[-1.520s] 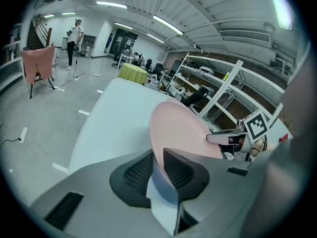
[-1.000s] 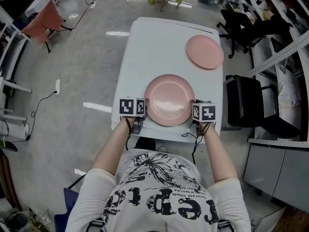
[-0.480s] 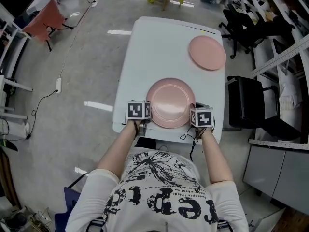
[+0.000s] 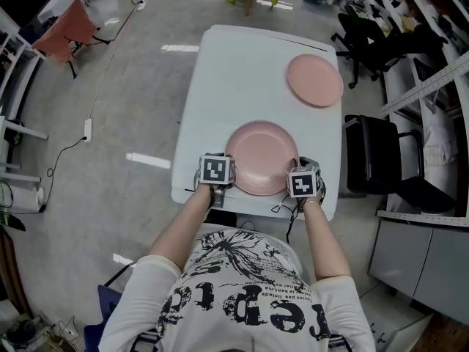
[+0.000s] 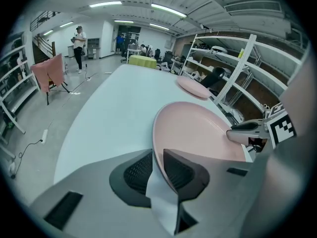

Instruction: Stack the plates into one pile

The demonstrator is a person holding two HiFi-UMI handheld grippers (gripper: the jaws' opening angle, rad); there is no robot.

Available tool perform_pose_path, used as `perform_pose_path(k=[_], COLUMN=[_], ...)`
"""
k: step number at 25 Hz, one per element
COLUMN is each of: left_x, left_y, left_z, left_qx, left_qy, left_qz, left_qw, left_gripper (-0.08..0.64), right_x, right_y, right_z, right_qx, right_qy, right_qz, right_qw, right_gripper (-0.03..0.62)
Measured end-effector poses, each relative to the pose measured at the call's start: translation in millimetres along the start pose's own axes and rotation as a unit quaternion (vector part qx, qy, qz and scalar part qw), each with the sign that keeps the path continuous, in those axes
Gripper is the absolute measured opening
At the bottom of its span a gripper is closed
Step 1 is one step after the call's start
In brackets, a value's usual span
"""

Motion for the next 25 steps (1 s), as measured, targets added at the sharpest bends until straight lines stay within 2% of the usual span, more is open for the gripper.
perform_pose_path(k=[6,10,13,16,19,20,22,23,25], left_x=[-2,-2,-1,-3,-5,-6,-8,-8,-3], left_y=[0,4,4,-1,-5,-7,-12,-14,-20], left_z=[2,5,5,5,-7,-14,-29,-36,-44], left_qx=[0.0,-0.007,-0.003,-0.002,-0.01,-0.013,-0.017,-0.019,-0.02], left_qy=[-0.007,-0.009,-0.017,-0.042,-0.066,-0.074,-0.086,-0.092,-0.106], left_qz=[0.004,0.007,0.015,0.026,0.02,0.017,0.008,0.005,0.005], left_qw=[1.0,0.9999,0.9997,0.9988,0.9975,0.997,0.9961,0.9956,0.9941], left_gripper=[0.089,0.124,0.126,0.126,0.126,0.126,0.121,0.087,0.002], right_x=[-1,-2,-2,-2,1,2,-2,-4,-5], right_y=[-1,-2,-2,-5,-5,-5,-4,-3,-1], right_z=[2,5,6,6,-2,-6,-19,-27,-40], right_qx=[-0.002,-0.008,-0.004,0.0,-0.004,-0.004,-0.001,0.001,-0.002], right_qy=[-0.008,-0.009,-0.009,-0.013,-0.019,-0.024,-0.048,-0.064,-0.087], right_qz=[0.012,0.021,0.018,0.016,0.019,0.019,0.014,0.011,0.005], right_qw=[1.0,1.0,1.0,1.0,1.0,1.0,0.999,0.998,0.996], right_gripper=[0.08,0.081,0.09,0.106,0.107,0.101,0.041,0.008,0.008])
Point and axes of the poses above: the fingertips, and each gripper's own axes: z forward along the fingers, y to its left, x out of its underside, the point moved 8 cm from there along -z, backward along the fingers, and after that the axes turned 1 degree about -y, right-handed, at the moved point
